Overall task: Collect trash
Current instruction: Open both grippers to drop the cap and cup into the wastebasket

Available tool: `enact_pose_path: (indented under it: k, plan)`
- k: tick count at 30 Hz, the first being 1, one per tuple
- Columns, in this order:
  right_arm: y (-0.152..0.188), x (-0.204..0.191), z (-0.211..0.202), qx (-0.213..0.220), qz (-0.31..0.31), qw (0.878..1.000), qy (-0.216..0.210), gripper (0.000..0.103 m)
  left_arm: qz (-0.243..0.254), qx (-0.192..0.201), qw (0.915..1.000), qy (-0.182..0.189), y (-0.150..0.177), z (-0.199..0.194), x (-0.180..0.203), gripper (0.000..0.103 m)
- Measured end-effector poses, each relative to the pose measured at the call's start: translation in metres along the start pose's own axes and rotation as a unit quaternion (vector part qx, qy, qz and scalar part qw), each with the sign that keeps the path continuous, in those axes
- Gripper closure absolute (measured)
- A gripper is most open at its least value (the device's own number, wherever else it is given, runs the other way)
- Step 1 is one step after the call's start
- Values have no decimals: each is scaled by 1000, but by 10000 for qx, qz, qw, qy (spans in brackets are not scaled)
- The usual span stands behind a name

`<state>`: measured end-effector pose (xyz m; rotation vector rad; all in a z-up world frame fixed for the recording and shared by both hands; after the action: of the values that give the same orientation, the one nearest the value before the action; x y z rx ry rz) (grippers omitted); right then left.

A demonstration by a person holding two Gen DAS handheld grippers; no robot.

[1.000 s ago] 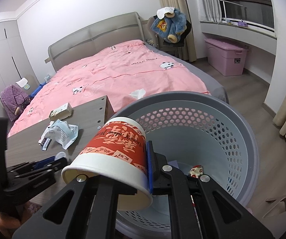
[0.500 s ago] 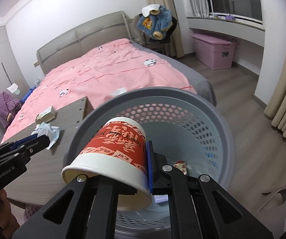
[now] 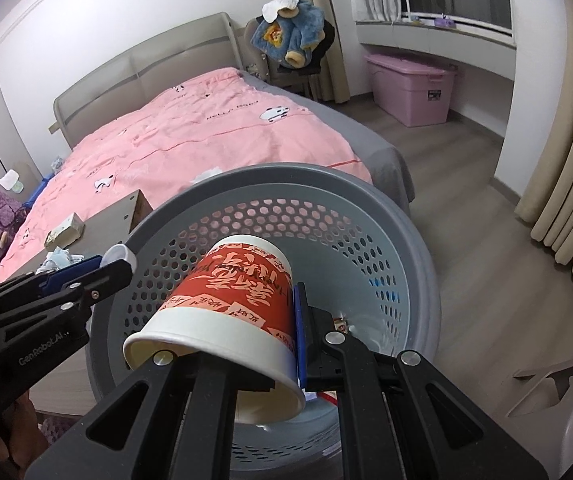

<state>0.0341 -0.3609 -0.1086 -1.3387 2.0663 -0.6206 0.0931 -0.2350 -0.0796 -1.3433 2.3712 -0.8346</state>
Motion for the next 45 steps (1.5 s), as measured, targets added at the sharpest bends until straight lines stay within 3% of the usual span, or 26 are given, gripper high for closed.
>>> enact_pose_path:
  k: [14, 18, 21, 45]
  plan:
    - [-1, -1, 10, -262, -87, 9996, 90, 90, -121, -228, 9997, 32, 0, 9, -9, 73]
    - [-1, -1, 6, -191, -110, 9996, 160, 64, -160, -277, 9995, 33, 2, 9, -13, 62]
    - [-2, -2, 4, -171, -121, 9996, 180, 64, -168, -213, 9996, 14, 2, 4, -15, 55]
    - [-2, -8, -6, -76, -153, 9996, 220, 54, -318, 3, 9995, -58, 8, -20, -26, 47]
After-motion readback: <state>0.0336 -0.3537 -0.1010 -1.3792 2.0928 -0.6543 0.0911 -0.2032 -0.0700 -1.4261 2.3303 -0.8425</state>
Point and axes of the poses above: each gripper's, at about its wrist camera, not at the fingertips, and z roughly the way its jaws point, x to its right, y to its underside, the point moved 5 cm from there along z, roughly the way its jaws point, and after that the axes turned 1 degree about -y, right-handed, at the moved point
